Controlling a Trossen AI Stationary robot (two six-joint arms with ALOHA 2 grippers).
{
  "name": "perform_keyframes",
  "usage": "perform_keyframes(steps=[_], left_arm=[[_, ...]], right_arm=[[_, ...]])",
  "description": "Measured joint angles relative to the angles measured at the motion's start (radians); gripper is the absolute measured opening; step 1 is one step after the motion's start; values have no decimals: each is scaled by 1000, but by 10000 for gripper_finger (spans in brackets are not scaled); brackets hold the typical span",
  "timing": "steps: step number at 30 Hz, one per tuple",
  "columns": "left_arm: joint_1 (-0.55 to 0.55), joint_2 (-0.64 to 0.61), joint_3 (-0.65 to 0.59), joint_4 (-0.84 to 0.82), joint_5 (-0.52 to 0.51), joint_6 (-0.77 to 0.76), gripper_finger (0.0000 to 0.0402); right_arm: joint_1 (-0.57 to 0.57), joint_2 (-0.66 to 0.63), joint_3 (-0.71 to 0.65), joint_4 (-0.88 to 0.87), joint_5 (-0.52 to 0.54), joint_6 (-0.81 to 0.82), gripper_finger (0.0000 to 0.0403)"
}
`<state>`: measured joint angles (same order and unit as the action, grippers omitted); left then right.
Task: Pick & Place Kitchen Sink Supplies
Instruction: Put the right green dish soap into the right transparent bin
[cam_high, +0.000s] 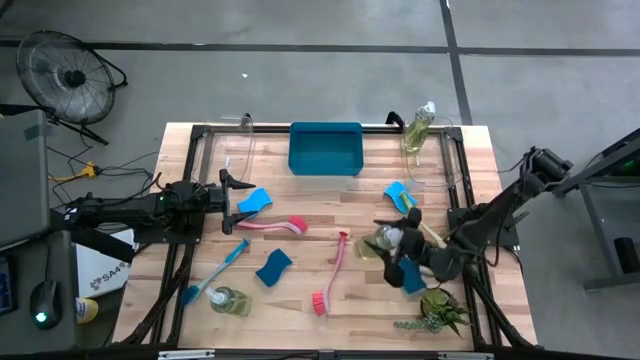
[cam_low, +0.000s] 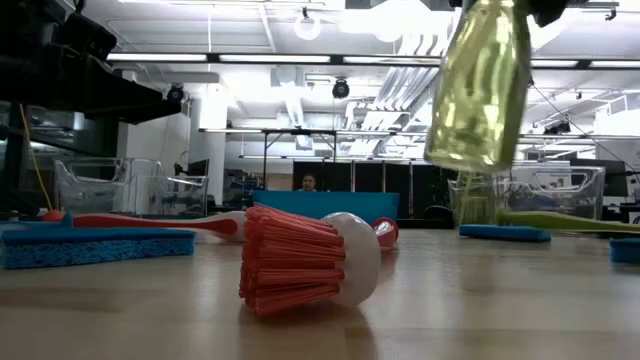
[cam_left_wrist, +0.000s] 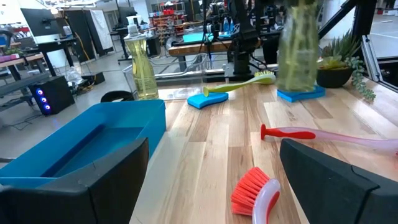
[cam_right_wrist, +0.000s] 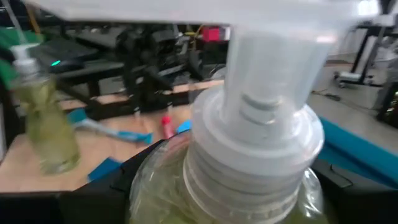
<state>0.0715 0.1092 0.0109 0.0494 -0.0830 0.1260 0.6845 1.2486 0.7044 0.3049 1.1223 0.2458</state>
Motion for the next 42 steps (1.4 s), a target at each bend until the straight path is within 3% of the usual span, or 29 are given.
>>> perform_keyframes(steps=[12, 22, 25, 31, 42], left_arm=[[0, 0, 0, 0, 0, 0, 356], [0, 0, 0, 0, 0, 0, 356], [0, 0, 0, 0, 0, 0, 356], [0, 0, 0, 0, 0, 0, 356], [0, 0, 0, 0, 0, 0, 356]], right_arm=[[-193, -210, 2, -5, 62, -141, 263], [-293, -322, 2, -99, 349, -149, 263], [-312, -344, 2, -99, 441, -215, 264], [-388, -382, 2, -98, 451, -329, 264], [-595, -400, 2, -99, 450, -384, 264]])
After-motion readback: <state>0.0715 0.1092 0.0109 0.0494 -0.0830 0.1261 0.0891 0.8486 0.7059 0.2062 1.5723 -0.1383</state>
